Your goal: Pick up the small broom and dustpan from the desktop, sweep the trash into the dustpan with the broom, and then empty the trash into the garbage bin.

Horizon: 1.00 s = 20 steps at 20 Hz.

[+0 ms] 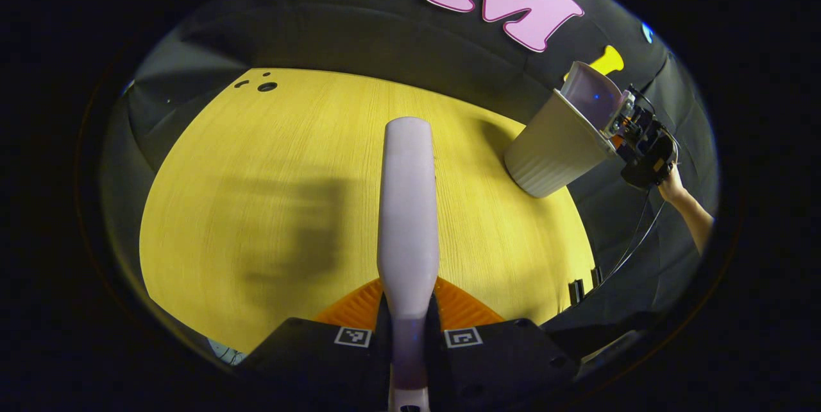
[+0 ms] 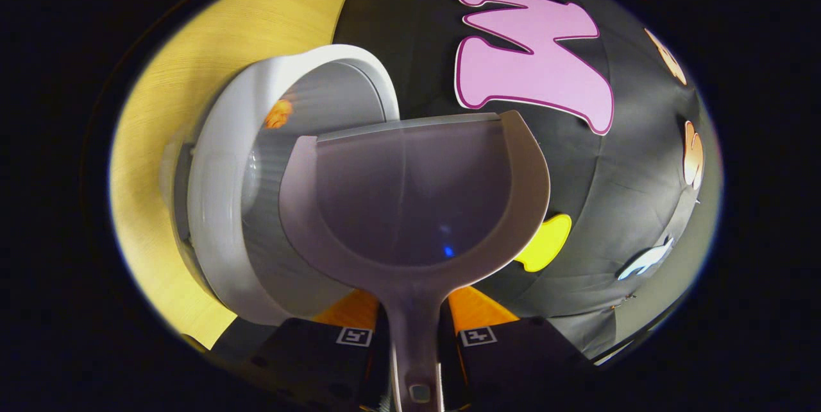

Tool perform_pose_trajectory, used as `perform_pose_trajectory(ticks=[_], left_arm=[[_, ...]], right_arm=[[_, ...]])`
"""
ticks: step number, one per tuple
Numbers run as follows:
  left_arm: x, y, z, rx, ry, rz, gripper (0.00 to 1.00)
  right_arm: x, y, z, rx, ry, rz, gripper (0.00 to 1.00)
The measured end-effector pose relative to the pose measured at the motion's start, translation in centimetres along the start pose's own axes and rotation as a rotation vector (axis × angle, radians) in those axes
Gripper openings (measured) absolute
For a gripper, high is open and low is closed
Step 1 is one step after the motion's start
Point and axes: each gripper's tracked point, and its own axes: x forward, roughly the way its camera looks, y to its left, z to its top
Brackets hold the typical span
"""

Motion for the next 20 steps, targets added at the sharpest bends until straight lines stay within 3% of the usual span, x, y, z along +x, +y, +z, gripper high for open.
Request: perform_pose_trajectory(ticks=[1,2,3,4,7,8,9,10,12,15,17,19,20], left_arm=[[0.1,0.0,0.0,0.004,-0.001,0.003,0.27],[0.2,-0.1,0.0,0.005,-0.003,0.006,0.3],[0.1,-0.2,0.0,0.005,-0.006,0.009,0.27],[0.0,-0.2,0.0,0.004,-0.012,0.013,0.27],[-0.2,-0.1,0.1,-0.001,-0.025,0.025,0.27],[-0.1,-0.3,-0.1,-0.005,-0.031,0.034,0.27],[-0.3,-0.2,-0.1,-0.008,-0.033,0.039,0.27],[-0.4,-0.3,-0.1,-0.013,-0.034,0.042,0.27],[-0.6,-0.3,0.2,-0.036,-0.046,0.04,0.27],[-0.9,0.1,0.8,-0.054,-0.07,0.047,0.3],[-1.1,0.3,0.9,-0.048,-0.086,0.061,0.27],[-1.5,0.5,1.2,-0.049,-0.109,0.08,0.27],[-1.7,0.7,1.5,-0.049,-0.125,0.094,0.3]], right_arm=[[0.1,0.0,-0.2,0.01,0.005,0.005,0.41],[0.1,0.1,-0.4,0.021,0.011,0.012,0.34],[0.2,0.3,-0.7,0.033,0.017,0.022,0.41],[0.2,0.4,-0.8,0.043,0.021,0.031,0.35],[-0.3,-0.2,-1.3,0.109,0.04,0.037,0.35],[-0.5,-0.4,-1.6,0.147,0.052,0.039,0.29],[-0.6,-0.8,-1.8,0.187,0.07,0.045,0.41],[-0.7,-1.2,-2.0,0.236,0.089,0.055,0.35],[-0.8,-2.0,-2.2,0.349,0.115,0.071,0.35],[-1.6,-2.7,-2.8,0.525,0.158,0.098,0.35],[-2.0,-3.3,-3.0,0.666,0.183,0.119,0.4],[-2.5,-4.0,-2.8,0.82,0.2,0.139,0.29],[-2.8,-4.4,-2.6,0.902,0.203,0.148,0.35]])
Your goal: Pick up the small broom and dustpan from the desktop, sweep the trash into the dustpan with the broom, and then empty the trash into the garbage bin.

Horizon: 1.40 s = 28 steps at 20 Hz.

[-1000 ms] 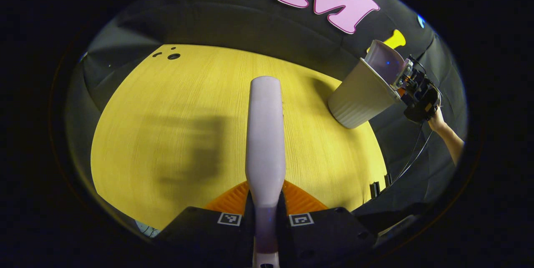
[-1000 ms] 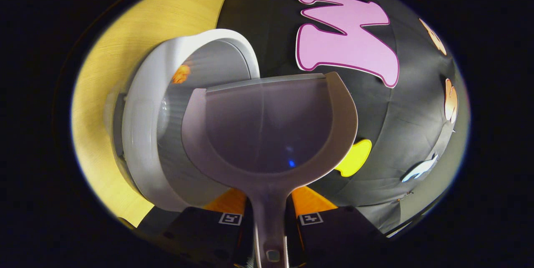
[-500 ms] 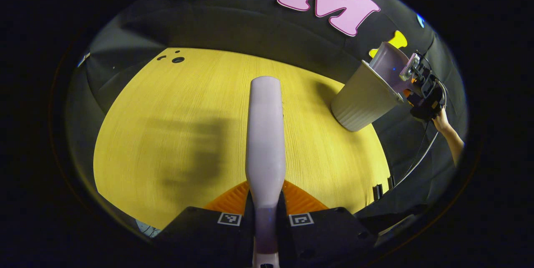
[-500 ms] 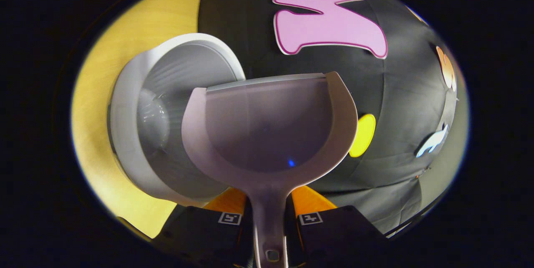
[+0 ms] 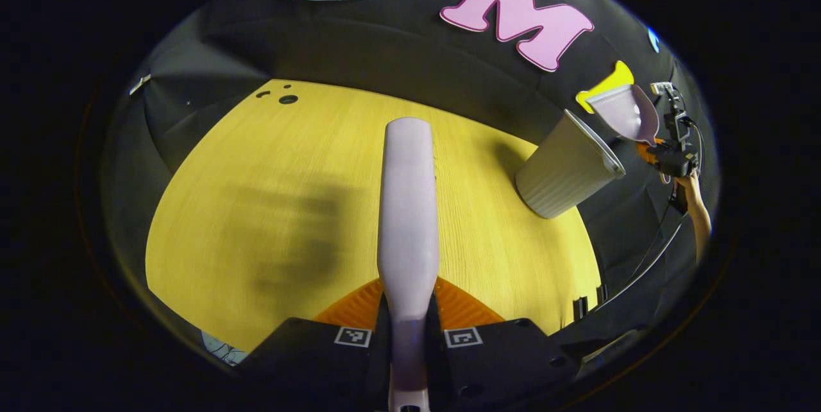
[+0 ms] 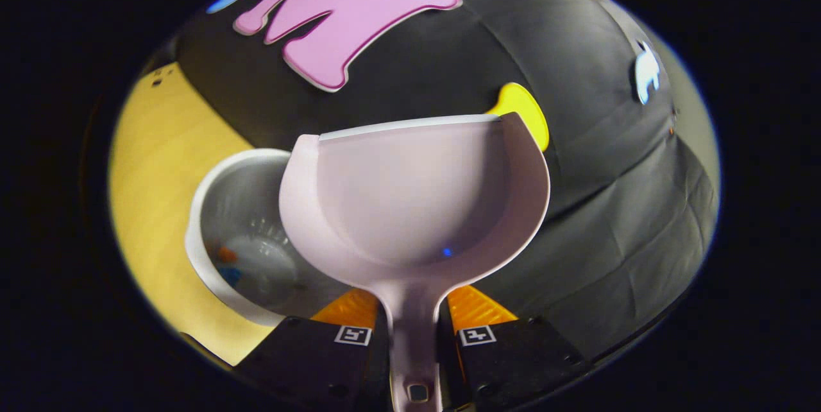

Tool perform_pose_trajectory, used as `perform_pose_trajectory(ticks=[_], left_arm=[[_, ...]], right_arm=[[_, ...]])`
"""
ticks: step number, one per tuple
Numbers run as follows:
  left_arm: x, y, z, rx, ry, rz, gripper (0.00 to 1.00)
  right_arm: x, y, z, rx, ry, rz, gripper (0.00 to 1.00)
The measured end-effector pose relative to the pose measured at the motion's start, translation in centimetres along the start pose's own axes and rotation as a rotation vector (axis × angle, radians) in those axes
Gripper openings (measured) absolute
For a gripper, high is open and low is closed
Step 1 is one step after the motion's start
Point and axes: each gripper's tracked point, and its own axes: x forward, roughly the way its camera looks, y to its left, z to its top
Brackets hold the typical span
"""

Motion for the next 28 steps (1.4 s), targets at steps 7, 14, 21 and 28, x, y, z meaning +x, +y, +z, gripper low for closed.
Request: perform_pose_trajectory(ticks=[7,14,21,28], left_arm=[[-1.3,2.4,2.4,0.1,-0.134,0.124,0.28],[-2.2,3.7,2.5,0.136,-0.16,0.153,0.24],[-1.3,4.1,0.1,0.167,-0.119,0.126,0.28],[1.1,4.4,-2.4,0.147,-0.044,0.101,0.28]], right_arm=[[-0.9,-0.1,2.8,0.328,-0.048,0.104,0.35],[-2.5,0.9,5.0,0.542,-0.047,0.282,0.35],[-4.5,3.1,4.7,0.607,0.039,0.439,0.35],[-7.8,12.5,-0.1,0.536,0.201,0.642,0.41]])
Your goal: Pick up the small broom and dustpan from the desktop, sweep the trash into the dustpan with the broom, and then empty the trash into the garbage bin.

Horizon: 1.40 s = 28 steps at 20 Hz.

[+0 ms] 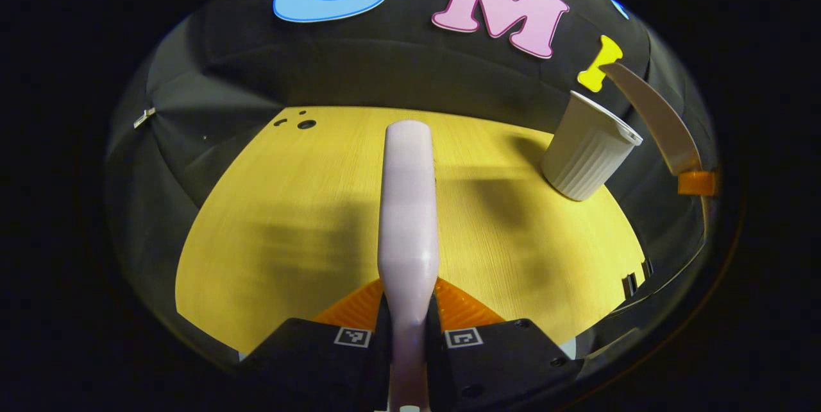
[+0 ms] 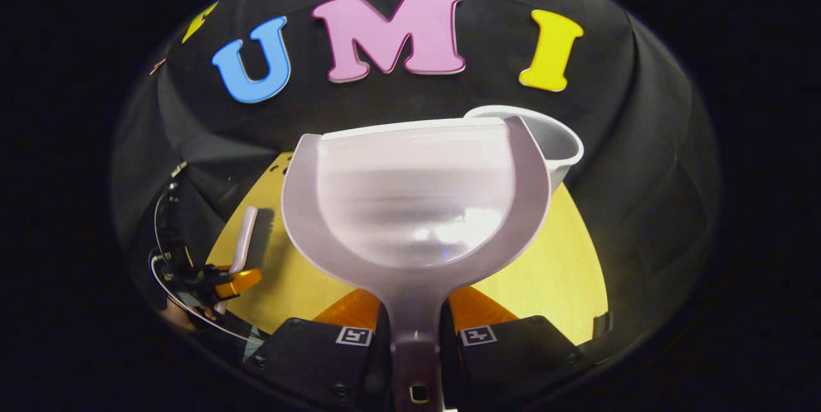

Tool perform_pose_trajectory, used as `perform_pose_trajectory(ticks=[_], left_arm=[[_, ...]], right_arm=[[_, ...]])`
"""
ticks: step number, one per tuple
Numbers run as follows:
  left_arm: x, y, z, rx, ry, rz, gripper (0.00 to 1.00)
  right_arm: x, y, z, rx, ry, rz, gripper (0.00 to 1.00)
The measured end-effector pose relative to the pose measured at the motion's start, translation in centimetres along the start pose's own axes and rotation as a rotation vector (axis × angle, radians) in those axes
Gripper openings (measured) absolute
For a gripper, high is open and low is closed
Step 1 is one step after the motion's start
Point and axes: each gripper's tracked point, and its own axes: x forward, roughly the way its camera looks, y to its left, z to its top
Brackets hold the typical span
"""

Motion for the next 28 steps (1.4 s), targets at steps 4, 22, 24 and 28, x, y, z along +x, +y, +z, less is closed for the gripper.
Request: perform_pose_trajectory(ticks=[4,22,24,28], left_arm=[[2.4,0.0,-1.2,-0.021,0.065,0.008,0.31],[8.9,0.2,-3.9,0.101,0.315,0.146,0.3],[9.1,0.1,-3.7,0.118,0.311,0.144,0.32],[9.0,-0.7,-3.5,0.102,0.289,0.11,0.36]], right_arm=[[5.0,1.5,-6.0,0.023,0.106,0.007,0.34],[16.4,2.4,-15.6,0.054,0.381,-0.03,0.37],[16.4,2.5,-15.8,0.077,0.393,-0.036,0.38],[16.0,2.5,-14.9,0.091,0.357,-0.027,0.5]])
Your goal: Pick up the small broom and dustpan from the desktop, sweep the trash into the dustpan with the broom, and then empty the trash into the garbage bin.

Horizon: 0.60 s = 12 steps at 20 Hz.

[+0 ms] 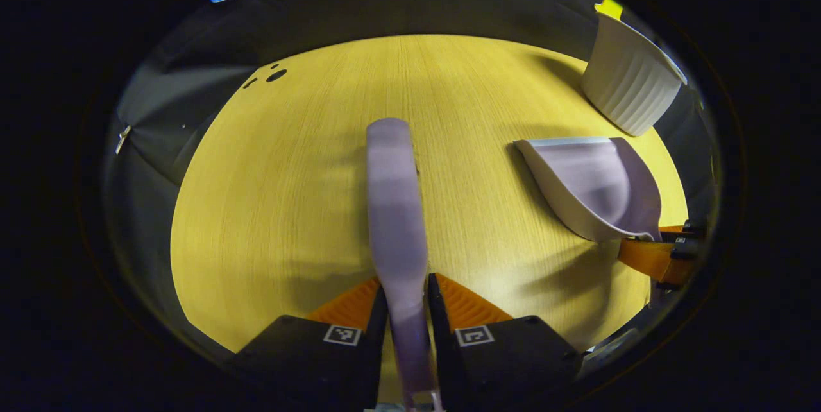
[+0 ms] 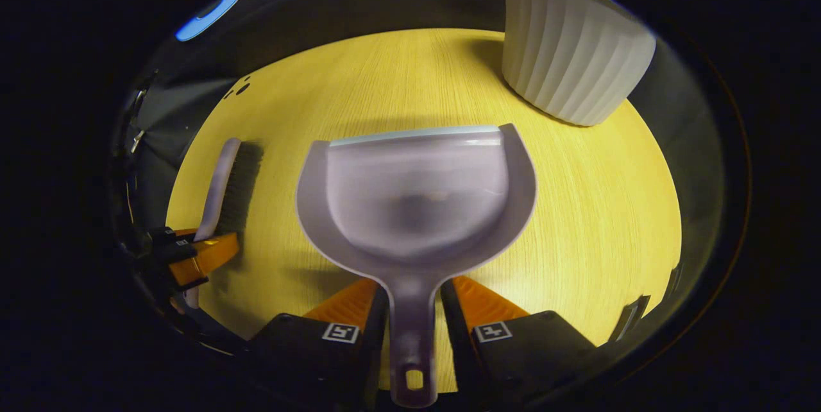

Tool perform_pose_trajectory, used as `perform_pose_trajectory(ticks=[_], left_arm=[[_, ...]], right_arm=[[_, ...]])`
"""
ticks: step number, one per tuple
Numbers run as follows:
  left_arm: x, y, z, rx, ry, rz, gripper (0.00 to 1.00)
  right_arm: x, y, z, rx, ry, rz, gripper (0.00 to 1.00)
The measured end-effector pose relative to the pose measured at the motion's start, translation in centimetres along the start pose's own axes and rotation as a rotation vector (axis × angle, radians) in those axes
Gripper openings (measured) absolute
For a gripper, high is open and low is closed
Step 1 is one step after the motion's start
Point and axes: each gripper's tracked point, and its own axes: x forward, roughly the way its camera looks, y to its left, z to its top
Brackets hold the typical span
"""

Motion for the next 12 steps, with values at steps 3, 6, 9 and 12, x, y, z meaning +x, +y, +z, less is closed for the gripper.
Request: perform_pose_trajectory(ticks=[3,6,9,12], left_arm=[[-2.4,-0.2,0.9,-0.017,-0.056,-0.002,0.8],[-5.6,-0.6,2.0,-0.036,-0.149,-0.031,0.95],[-10.3,-0.5,4.1,-0.094,-0.328,-0.043,0.96],[-16.0,0.0,5.9,-0.145,-0.512,-0.044,0.96]], right_arm=[[-1.5,0.1,1.0,-0.003,-0.039,0.012,0.81],[-4.7,0.3,2.7,-0.022,-0.124,0.012,1.0],[-9.5,0.4,5.0,-0.093,-0.276,-0.008,1.0],[-15.2,1.6,7.9,-0.134,-0.497,0.011,0.99]])
